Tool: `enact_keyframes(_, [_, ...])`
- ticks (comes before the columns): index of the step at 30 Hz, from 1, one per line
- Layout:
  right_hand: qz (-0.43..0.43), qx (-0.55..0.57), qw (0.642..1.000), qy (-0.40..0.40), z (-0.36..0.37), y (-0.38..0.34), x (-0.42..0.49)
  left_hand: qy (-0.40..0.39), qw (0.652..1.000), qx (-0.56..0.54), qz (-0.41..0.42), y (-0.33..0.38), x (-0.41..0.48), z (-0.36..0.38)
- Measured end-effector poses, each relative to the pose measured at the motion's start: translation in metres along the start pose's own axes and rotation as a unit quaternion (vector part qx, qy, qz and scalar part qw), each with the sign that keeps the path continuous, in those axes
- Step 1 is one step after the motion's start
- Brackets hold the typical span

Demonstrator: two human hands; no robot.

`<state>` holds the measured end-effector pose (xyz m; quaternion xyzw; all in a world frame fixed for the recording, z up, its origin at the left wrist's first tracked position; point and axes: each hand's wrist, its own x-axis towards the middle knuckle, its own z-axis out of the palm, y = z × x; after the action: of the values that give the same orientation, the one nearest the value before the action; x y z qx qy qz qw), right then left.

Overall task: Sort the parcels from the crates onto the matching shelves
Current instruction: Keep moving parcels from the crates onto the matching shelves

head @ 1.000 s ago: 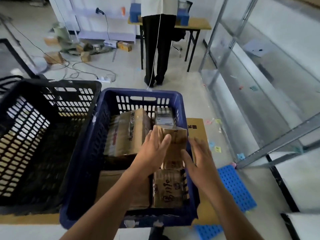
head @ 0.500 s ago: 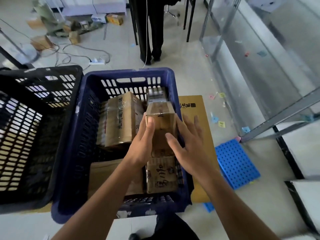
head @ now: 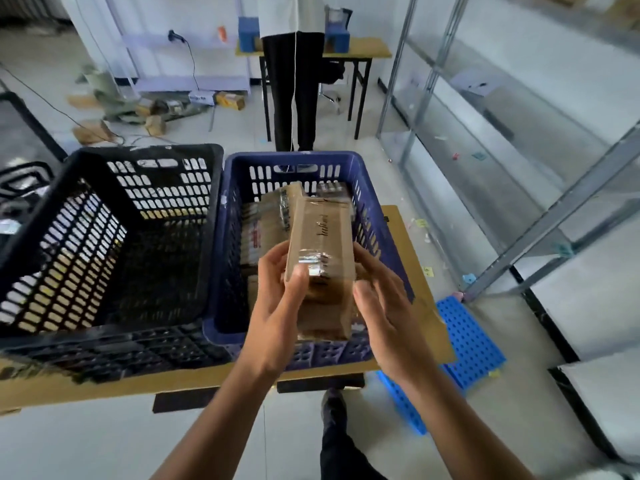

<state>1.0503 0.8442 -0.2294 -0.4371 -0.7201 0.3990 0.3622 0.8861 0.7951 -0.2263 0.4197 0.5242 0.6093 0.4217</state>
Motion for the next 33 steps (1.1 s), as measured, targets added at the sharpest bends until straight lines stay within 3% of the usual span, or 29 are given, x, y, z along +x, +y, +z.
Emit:
enact_keyframes(6, [-0.009, 0.095, 0.994, -0.048, 0.025, -0.018, -0.054, -0.009, 0.998, -0.065, -0.016, 0.001, -0.057, -0.027])
enact_keyframes(9, [-0.007, 0.124, 0.990, -0.064, 0.027, -0.020, -0.069, -0.040, 0.998, -0.047, -0.017, 0.001, -0.074, -0.033])
enact_keyframes(12, [0.009, 0.167, 0.983, -0.074, 0.024, -0.016, -0.078, -0.047, 0.998, 0.027, -0.017, 0.007, -0.083, -0.034])
enact_keyframes(14, [0.017, 0.186, 0.979, -0.076, 0.021, -0.013, -0.080, -0.030, 0.991, 0.132, -0.002, 0.016, -0.087, -0.031])
enact_keyframes(16, [0.026, 0.191, 0.977, -0.087, 0.020, -0.014, -0.078, 0.013, 0.961, 0.276, 0.013, 0.023, -0.090, -0.029])
enact_keyframes(18, [0.030, 0.180, 0.978, -0.103, 0.021, -0.017, -0.075, 0.046, 0.944, 0.327, 0.008, 0.028, -0.094, -0.029])
enact_keyframes(29, [0.076, 0.111, 0.985, -0.112, 0.033, -0.004, -0.077, 0.065, 0.973, 0.152, -0.163, 0.001, -0.111, -0.058])
enact_keyframes(33, [0.114, 0.109, 0.979, -0.131, 0.033, 0.004, -0.075, 0.073, 0.983, 0.046, -0.162, -0.010, -0.119, -0.057])
